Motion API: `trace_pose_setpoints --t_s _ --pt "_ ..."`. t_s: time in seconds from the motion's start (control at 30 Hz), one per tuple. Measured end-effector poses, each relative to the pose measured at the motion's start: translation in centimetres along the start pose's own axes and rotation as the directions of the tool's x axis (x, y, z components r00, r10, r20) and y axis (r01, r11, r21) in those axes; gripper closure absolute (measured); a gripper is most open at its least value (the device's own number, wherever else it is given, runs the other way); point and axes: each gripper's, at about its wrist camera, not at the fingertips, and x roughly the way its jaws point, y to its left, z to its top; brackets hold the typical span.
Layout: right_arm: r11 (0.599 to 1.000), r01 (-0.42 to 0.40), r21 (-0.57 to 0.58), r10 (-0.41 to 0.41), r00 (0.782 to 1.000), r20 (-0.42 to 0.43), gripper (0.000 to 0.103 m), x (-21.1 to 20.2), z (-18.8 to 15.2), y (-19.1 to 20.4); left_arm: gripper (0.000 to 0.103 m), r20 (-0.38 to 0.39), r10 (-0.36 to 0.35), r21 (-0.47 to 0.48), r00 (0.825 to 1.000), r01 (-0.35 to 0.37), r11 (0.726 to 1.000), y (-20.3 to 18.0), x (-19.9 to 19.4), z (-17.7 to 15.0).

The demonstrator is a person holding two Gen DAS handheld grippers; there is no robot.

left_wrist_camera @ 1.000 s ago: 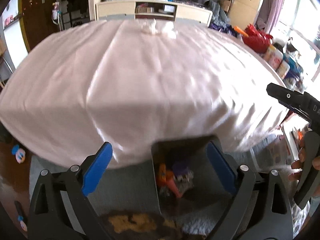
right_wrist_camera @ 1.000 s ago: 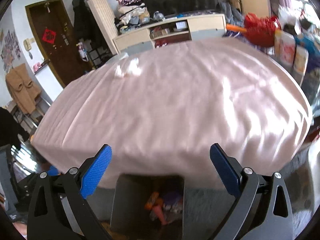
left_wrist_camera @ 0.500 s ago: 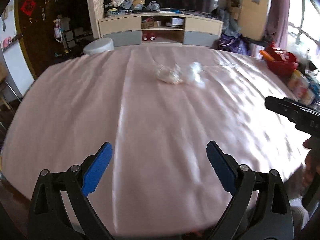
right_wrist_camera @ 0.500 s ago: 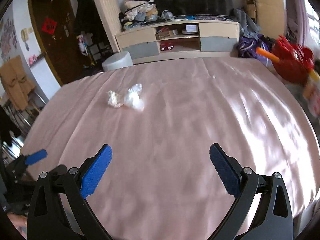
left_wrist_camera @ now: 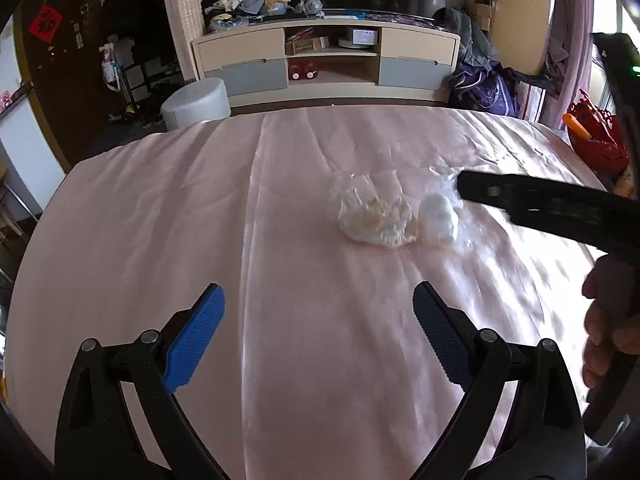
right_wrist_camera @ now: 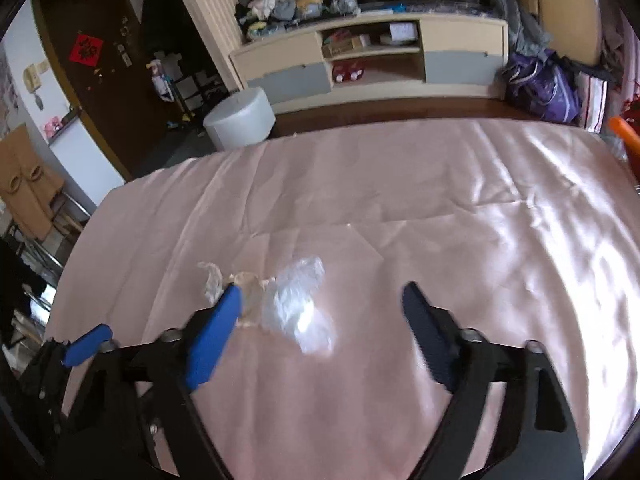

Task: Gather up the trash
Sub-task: 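Grasp a white tissue with the left gripper while the right grasps the other tissue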

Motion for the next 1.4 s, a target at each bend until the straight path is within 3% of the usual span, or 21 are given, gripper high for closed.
trace_pose_setpoints --t_s 0.03,0.17,0.23,0.33,0.57,0.63,0.7,0.73,0.8,1.1,1.4 --pt "1.0 0.001 0.004 -0.001 1.0 -0.022 0.04 0.9 0.2 0.0 0.013 -0.001 -0.004 -0.002 1.0 0.004 1.0 0.0 0.4 0.3" --pt "1.0 0.016 -0.006 -0.017 0.999 -0.052 0.059 2.5 0.3 -0.1 0.013 -0.001 -0.013 -0.005 1.0 0.013 1.0 0.0 1.7 1.5" --pt "1.0 0.012 -0.019 -0.013 0.999 -0.052 0.082 2.5 0.5 -0.1 0.013 0.002 -0.02 -0.004 1.0 0.02 1.0 -0.1 2.2 2.0" --pt "0.999 0.032 -0.043 -0.034 0.999 -0.042 0.099 2.2 0.8 -0.2 0.013 0.002 -0.034 0.004 0.999 0.034 0.999 -0.7 2.8 2.5" --pt "0.997 0.06 -0.039 -0.06 0.998 0.0 0.101 0.0 1.2 -2.3 0.016 0.01 -0.044 0.041 0.999 0.044 0.998 -2.4 4.5 3.7" --pt "0.997 0.068 -0.047 -0.068 0.998 0.006 0.101 -0.9 0.7 -2.8 0.037 -0.012 -0.071 0.032 0.997 0.072 0.997 -2.8 5.2 4.0" --pt "0.997 0.066 -0.04 -0.066 0.998 0.007 0.101 -1.6 0.4 -3.5 0.068 -0.042 -0.108 0.017 0.993 0.109 0.994 -2.9 5.6 4.1" --pt "0.997 0.066 -0.037 -0.065 0.998 0.009 0.101 -2.0 0.2 -3.7 0.074 -0.05 -0.121 0.015 0.991 0.122 0.992 -3.1 5.6 4.1" --pt "0.997 0.07 -0.042 -0.07 0.997 0.013 0.101 -2.8 -0.3 -4.1 0.096 -0.057 -0.138 0.017 0.989 0.14 0.99 -3.2 5.2 4.0" --pt "0.993 0.07 -0.096 -0.065 0.996 0.054 0.101 -8.3 -4.4 -3.0 0.1 -0.015 -0.159 0.015 0.987 0.159 0.987 -3.9 -0.9 0.8" --pt "0.992 0.028 -0.122 -0.016 0.995 0.098 0.101 -16.8 -10.6 -1.8 0.1 0.031 -0.166 0.068 0.986 0.163 0.984 -5.9 -11.1 -7.1"
